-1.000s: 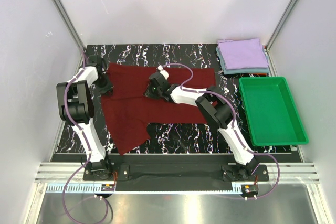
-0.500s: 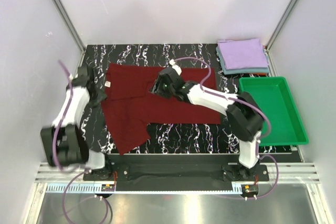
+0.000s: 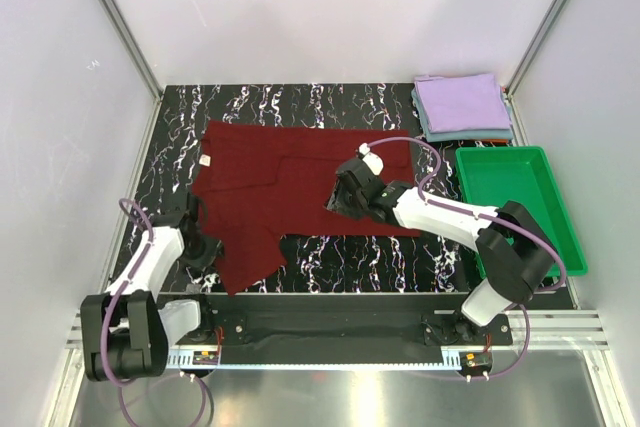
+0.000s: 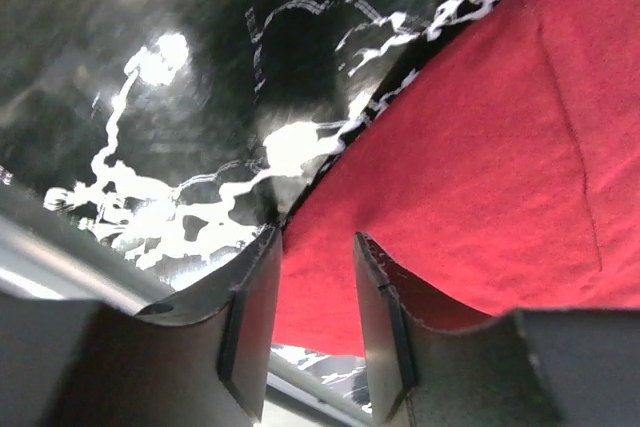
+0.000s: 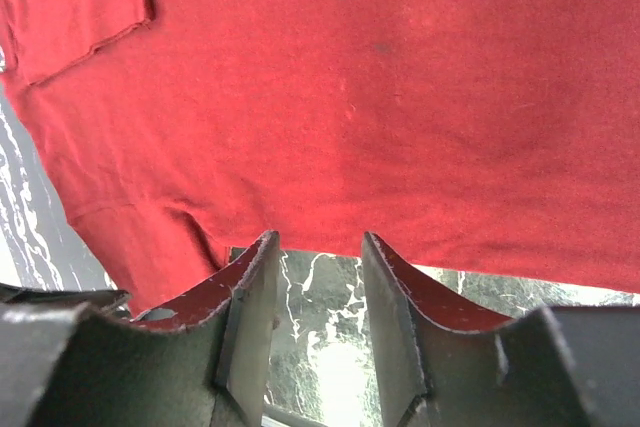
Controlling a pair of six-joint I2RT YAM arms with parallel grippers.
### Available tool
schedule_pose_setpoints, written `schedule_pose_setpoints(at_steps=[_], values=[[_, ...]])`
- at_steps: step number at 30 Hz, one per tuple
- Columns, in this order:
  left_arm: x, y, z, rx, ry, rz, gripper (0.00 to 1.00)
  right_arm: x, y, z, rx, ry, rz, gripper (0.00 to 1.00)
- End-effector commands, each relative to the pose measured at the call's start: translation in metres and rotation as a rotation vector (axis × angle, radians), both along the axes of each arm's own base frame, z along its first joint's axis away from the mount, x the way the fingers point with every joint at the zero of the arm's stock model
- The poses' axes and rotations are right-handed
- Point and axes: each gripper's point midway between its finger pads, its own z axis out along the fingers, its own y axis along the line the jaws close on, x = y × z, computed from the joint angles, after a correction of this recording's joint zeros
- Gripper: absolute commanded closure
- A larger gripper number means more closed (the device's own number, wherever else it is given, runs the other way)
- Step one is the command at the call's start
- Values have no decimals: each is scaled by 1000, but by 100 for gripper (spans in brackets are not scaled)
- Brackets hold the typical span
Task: Fold and stack the t-shirts
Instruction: Fold the tshirt
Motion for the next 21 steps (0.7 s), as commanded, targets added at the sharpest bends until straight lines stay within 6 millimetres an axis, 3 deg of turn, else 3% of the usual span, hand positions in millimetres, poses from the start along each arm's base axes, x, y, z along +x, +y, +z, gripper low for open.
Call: schedule_pose_setpoints(at_steps=[1, 7, 12, 14, 21], values=[[-6, 12, 11, 106, 37, 117, 61, 9, 0, 28, 34, -80, -20, 55], [-28, 15, 18, 210, 168, 127, 64, 12, 3, 22, 23, -78, -6, 55], [-29, -7, 12, 165, 153, 65, 64, 14, 3, 15, 8, -73, 12, 55], [-38, -9, 4, 157, 181, 73, 65, 15, 2, 15, 10, -71, 9, 55], [-32, -20, -6, 120, 161, 45, 65, 15, -7, 13, 12, -72, -2, 55]])
